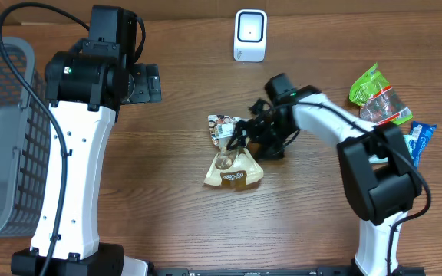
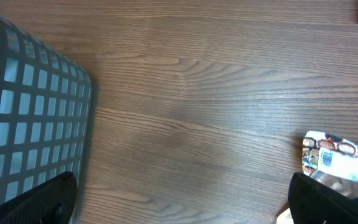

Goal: Scan the item barcode
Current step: 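Lift the tan bag and carry it right toward the scanner, then raise the tan bag up to the white scanner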

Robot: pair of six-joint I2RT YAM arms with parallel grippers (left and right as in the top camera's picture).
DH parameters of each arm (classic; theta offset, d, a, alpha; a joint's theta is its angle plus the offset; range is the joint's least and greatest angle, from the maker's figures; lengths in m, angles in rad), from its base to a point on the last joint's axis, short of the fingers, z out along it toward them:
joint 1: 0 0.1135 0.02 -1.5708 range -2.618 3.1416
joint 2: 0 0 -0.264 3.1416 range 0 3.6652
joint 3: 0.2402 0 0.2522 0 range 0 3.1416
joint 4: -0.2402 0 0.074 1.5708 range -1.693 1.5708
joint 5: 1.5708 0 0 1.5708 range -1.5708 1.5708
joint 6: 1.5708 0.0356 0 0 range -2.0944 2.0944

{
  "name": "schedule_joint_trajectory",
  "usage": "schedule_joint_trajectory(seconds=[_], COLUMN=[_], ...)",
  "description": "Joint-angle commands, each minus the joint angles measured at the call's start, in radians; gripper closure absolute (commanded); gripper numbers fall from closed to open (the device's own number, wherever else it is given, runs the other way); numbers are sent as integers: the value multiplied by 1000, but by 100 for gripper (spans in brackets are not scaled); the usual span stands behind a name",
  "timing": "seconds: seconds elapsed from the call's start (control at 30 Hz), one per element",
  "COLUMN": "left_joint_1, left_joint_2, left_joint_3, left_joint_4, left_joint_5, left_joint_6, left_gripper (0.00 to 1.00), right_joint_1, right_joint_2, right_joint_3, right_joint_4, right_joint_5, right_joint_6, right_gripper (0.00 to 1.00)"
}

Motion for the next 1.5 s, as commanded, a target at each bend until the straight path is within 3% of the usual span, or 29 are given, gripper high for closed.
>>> schedule_joint_trajectory(seconds=[0.0,0.23,0.33,0.63,1.1,1.47], left_joint_1=[3,3,3,3,3,3], left_joint_2=[-20,-20,-20,-20,-20,-20], left_joint_3=[16,16,16,16,16,16], left_joint_4=[0,0,0,0,0,0], left_joint_5=[-11,-11,-11,-11,-11,-11], left_joint_6=[16,16,16,16,16,16], left_gripper=[0,0,0,0,0,0], right_joint_1=[55,110,109,98,-17,-97], right_joint_2=[-32,-32,-32,-37,-256,-458], right_joint_3=[-42,-156,-167,-164,-105,5], right_joint_4=[80,244,263,318,259,193], right_joint_5=[36,163,151,67,68,43], right_joint_6=[111,349,356,257,-77,-106], right_gripper=[1,27,51,90,96,96])
